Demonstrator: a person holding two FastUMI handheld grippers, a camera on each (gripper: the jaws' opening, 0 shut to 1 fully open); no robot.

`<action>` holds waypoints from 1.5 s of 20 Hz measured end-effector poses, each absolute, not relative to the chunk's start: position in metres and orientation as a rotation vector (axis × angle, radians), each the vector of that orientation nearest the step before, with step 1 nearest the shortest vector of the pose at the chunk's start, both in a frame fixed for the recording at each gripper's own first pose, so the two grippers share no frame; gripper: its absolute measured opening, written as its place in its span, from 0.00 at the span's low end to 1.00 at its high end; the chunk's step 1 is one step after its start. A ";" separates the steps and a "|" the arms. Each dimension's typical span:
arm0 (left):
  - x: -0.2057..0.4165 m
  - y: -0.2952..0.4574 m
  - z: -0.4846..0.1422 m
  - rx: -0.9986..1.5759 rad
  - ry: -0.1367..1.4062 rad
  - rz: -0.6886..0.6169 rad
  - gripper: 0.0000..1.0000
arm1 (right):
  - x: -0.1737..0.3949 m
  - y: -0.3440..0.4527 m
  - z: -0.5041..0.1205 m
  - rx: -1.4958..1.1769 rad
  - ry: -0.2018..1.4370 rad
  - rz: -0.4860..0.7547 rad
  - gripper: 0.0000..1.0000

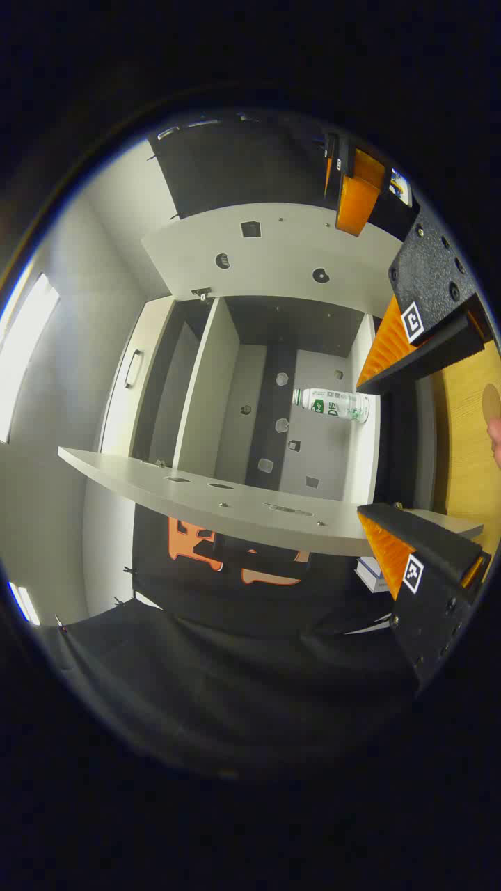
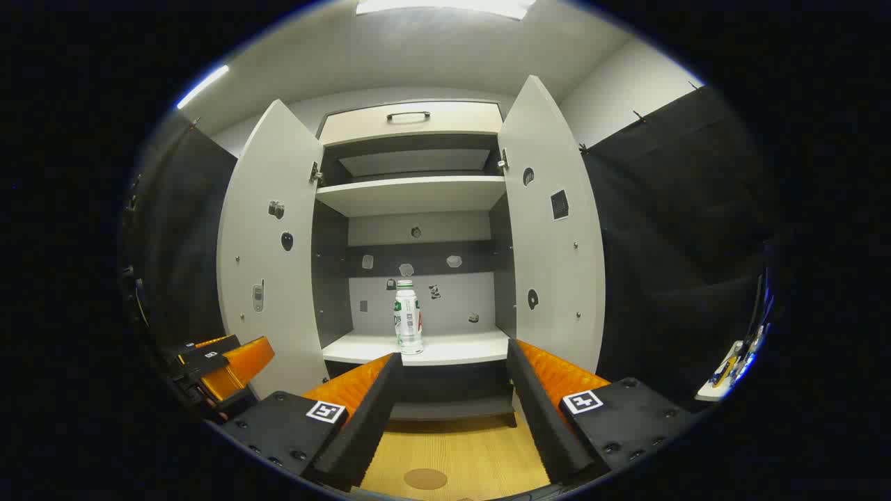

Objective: Grasp the bottle in the cabinet with the left hand and place it on the coaster, then close the right door with the right hand and the left door with the left hand.

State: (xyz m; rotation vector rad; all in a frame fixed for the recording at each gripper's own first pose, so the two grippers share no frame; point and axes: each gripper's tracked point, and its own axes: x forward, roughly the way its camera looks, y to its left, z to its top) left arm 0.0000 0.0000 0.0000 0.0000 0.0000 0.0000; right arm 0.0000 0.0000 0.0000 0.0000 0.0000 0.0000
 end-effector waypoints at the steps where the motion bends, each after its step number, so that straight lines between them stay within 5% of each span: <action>1: 0.000 -0.001 -0.003 -0.004 0.006 0.000 0.95 | 0.000 -0.001 -0.001 -0.006 0.003 -0.003 0.98; 22: 0.015 -0.011 -0.020 -0.005 0.066 0.042 0.95 | -0.004 -0.019 0.000 -0.084 -0.023 0.020 0.98; 30: 0.107 -0.047 -0.019 -0.075 0.085 -0.087 0.95 | -0.014 -0.070 -0.011 -0.075 0.014 -0.078 0.98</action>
